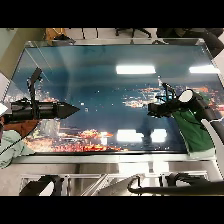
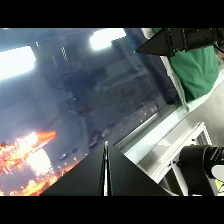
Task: Fold the shirts.
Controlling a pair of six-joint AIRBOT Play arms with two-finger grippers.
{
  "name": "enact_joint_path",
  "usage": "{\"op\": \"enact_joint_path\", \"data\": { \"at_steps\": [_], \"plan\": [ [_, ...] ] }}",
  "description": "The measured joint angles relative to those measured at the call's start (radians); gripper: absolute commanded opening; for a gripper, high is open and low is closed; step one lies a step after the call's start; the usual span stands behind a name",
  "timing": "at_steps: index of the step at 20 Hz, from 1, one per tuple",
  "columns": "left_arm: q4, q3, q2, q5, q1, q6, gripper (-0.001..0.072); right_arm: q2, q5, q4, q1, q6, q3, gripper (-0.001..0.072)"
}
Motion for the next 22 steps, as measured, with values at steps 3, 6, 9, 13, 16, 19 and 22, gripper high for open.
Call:
{"op": "enact_joint_path", "data": {
  "at_steps": [3, 6, 9, 13, 16, 19, 22],
  "plan": [
    [0.000, 0.000, 0.000, 0.000, 0.000, 0.000, 0.0016, 0.000, 0.000, 0.000, 0.000, 0.000, 0.000, 0.0020],
    [0.002, 0.000, 0.000, 0.000, 0.000, 0.000, 0.0016, 0.000, 0.000, 0.000, 0.000, 0.000, 0.000, 0.0020],
    [0.037, 0.000, 0.000, 0.021, 0.001, 0.002, 0.0016, 0.000, 0.000, 0.000, 0.000, 0.000, 0.000, 0.0020],
    [0.283, 0.039, 0.000, 0.087, 0.001, -0.035, 0.0579, 0.000, 0.000, 0.000, 0.000, 0.000, 0.000, 0.0020],
    [0.567, 0.104, -0.019, 0.154, 0.001, -0.079, 0.0698, 0.000, 0.000, 0.000, 0.000, 0.001, 0.000, 0.0020],
    [0.859, 0.189, -0.103, 0.208, 0.010, -0.113, 0.0698, 0.000, 0.000, 0.000, 0.000, 0.001, 0.000, 0.0020],
    [1.069, 0.277, -0.245, 0.199, 0.071, -0.148, 0.0698, 0.000, 0.000, 0.000, 0.000, 0.001, 0.000, 0.0020]
  ]
}}
